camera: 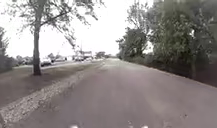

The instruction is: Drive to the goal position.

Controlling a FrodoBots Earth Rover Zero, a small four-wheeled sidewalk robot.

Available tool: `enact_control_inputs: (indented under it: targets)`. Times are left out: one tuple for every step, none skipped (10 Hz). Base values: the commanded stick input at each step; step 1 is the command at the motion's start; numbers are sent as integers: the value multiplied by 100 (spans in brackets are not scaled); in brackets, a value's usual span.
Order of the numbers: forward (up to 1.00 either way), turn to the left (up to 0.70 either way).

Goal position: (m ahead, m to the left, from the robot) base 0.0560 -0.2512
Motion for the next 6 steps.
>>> enact_control_inputs:
  targets:
    - [22, 0]
    - [0, 0]
    - [0, 0]
    - [0, 0]
    - [0, 0]
    - [0, 0]
